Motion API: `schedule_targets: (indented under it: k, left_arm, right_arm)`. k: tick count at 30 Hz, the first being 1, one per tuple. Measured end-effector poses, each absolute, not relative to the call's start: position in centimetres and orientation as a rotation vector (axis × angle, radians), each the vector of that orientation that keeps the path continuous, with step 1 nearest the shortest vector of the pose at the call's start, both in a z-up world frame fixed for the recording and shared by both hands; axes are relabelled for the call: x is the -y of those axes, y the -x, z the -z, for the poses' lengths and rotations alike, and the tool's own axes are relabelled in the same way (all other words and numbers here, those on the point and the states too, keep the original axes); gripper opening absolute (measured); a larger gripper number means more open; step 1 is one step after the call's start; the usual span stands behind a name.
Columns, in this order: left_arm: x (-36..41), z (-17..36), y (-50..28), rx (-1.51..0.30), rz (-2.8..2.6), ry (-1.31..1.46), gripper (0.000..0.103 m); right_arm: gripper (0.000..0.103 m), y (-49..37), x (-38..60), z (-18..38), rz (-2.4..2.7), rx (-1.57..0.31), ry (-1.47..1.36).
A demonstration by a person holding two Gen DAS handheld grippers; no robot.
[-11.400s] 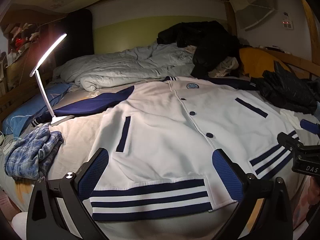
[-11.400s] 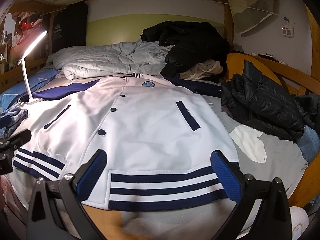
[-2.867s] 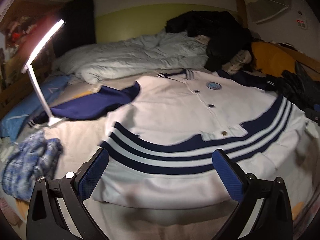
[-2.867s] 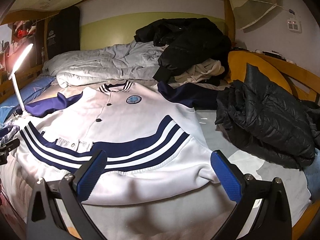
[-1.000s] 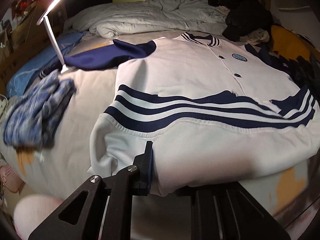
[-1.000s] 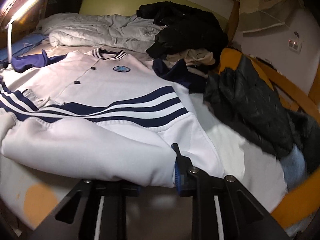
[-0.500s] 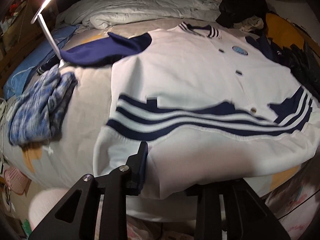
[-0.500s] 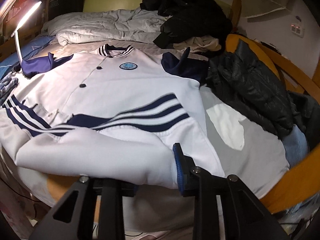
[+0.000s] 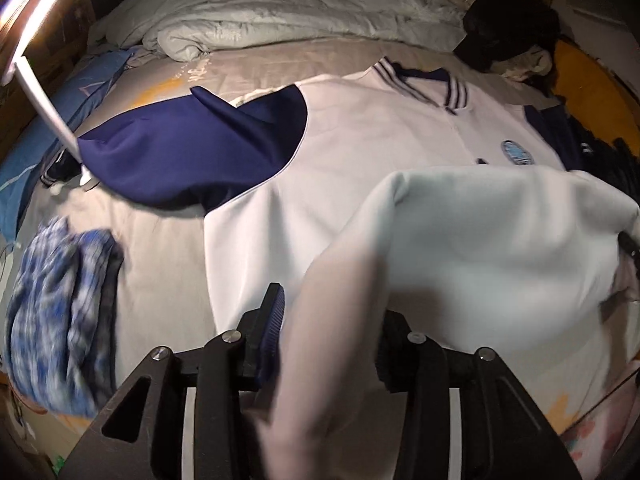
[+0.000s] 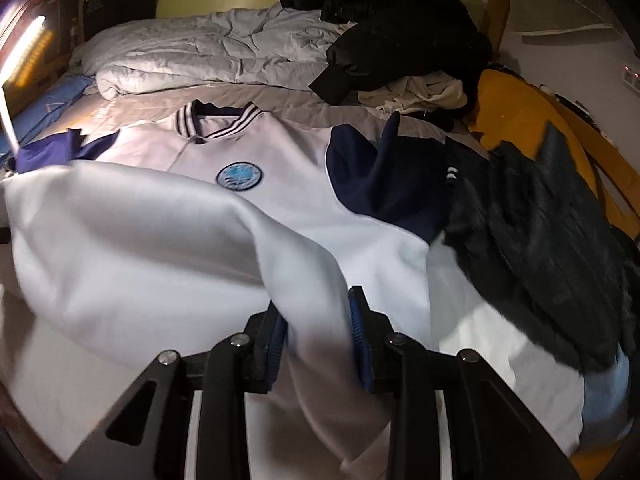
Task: Fold large clothes
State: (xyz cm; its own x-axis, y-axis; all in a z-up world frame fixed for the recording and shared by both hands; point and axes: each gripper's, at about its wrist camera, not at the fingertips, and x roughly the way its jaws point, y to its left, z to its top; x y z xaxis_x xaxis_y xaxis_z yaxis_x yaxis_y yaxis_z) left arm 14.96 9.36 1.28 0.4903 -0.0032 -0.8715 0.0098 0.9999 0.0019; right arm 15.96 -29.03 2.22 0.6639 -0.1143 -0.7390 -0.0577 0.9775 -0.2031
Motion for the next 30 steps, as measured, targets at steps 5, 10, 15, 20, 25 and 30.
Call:
schedule_targets:
  k: [5, 10, 15, 20, 25, 30]
  left_arm:
    - [-9.2, 0.2, -18.1, -1.029, -0.003, -0.045, 0.044]
    - [-9.6, 0.3, -18.7, -0.926, 0.011, -0.068, 0.049]
    - [-11.1, -1.5, -17.5, -0.813, 0.007, 0.014, 0.089]
    - [-12.9, -3.7, -15.4, -0.724, 0.047, 0.113, 0.100]
    - [-14.4, -3.4, -15.1, -0.756, 0.002, 0.149, 0.103]
    - [-16.2, -0.9, -16.4, -0.869, 0.001, 0.269, 0.100]
  right_arm:
    - [0.027, -19.6, 28.2, -0.8, 0.048, -0.856, 0.252]
    - [0.027, -20.9, 28.8, -0.1, 0.033, -0.823, 0.207]
    - [0.069, -20.1, 30.0, -1.2, 0.043, -0.747, 0.163]
    - [0.098, -17.7, 32.7, -3.8, 0.051, -0.638, 0.042]
    - [0.102, -16.3, 35.8, -5.7, 0.074, -0.587, -0.071]
    - [0.101, -16.6, 37.4, -4.9, 0.016, -0.686, -0.133]
